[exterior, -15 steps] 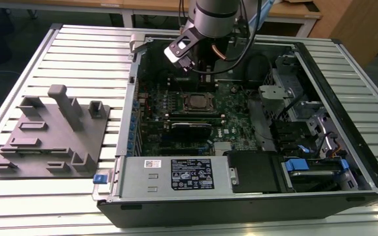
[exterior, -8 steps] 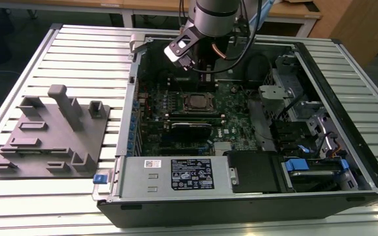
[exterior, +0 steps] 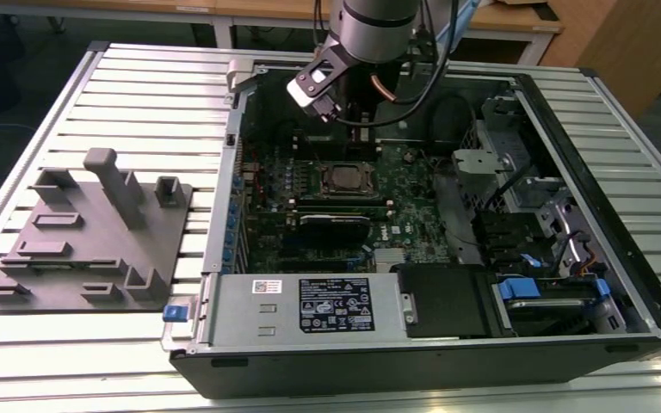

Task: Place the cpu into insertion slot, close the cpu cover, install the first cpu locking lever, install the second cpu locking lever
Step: 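Install the first cpu locking lever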

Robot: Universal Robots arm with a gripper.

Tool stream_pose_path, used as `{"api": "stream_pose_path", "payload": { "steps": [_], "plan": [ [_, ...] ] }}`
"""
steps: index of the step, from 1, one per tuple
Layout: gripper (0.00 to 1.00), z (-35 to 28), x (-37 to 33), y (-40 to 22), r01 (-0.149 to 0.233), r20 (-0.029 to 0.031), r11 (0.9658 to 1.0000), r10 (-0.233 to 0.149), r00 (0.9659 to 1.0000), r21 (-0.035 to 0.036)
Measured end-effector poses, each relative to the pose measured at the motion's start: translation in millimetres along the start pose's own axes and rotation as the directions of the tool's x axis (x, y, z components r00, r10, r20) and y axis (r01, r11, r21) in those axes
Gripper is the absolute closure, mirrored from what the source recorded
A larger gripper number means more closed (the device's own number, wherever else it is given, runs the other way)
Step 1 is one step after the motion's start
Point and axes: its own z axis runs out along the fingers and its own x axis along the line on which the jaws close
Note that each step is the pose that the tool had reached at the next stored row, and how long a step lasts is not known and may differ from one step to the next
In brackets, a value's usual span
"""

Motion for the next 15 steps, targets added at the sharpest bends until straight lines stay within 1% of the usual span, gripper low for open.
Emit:
{"api": "stream_pose_path", "payload": {
  "steps": [15],
  "plan": [
    [0.89,-5.1,0.4,0.0,0.0,0.0002,1.0,0.0,1.0,0.0001]
  ]
}}
